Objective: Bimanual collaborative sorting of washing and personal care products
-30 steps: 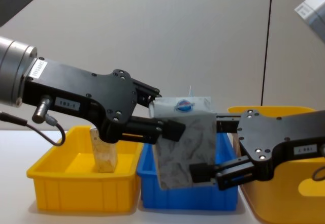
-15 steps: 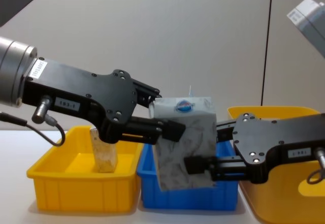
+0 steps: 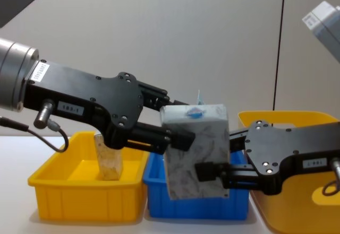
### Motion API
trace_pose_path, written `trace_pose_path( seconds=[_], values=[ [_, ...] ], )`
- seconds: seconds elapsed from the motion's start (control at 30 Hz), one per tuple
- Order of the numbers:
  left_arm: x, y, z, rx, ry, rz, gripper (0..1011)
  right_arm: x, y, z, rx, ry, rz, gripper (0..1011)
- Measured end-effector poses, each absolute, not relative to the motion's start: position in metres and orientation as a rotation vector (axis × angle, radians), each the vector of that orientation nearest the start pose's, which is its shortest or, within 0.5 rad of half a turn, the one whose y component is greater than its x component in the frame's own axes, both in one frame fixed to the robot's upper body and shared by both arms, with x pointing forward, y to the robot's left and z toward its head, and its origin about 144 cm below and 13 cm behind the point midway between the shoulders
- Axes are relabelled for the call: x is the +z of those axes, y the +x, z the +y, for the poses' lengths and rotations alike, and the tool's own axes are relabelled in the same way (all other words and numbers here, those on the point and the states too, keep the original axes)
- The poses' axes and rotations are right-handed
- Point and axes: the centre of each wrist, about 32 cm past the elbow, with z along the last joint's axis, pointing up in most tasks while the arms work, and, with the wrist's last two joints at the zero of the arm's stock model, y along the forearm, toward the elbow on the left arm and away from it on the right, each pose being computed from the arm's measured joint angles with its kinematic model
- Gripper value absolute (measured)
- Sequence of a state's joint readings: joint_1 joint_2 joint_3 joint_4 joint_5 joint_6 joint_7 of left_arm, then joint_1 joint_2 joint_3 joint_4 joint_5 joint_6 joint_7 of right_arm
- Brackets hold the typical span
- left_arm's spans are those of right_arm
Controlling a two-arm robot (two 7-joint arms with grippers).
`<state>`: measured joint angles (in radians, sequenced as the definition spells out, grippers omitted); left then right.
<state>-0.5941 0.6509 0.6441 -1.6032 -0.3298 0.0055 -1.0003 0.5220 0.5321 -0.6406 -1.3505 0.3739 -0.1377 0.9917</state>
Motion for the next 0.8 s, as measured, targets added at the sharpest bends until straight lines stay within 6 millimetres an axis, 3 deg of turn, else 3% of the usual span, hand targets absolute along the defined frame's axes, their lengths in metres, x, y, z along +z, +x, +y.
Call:
trace_pose_path(
  seconds=[0.27, 0.6, 0.8],
  values=[
    [1.299, 0.545, 0.245, 0.086, 0.355, -0.404, 740, 1.207, 0.555, -0.254, -0.184, -0.231, -0.259, 341],
    [1.299, 0.545, 0.245, 0.086, 0.355, -0.404, 998, 1.203, 0.548, -0.264, -0.239, -0.219, -0.256, 340],
    [1.299, 0.545, 0.246, 0.099, 0.355, -0.392, 1001, 1.201, 0.543, -0.273, -0.271, -0.216, -0.247, 311]
  ],
)
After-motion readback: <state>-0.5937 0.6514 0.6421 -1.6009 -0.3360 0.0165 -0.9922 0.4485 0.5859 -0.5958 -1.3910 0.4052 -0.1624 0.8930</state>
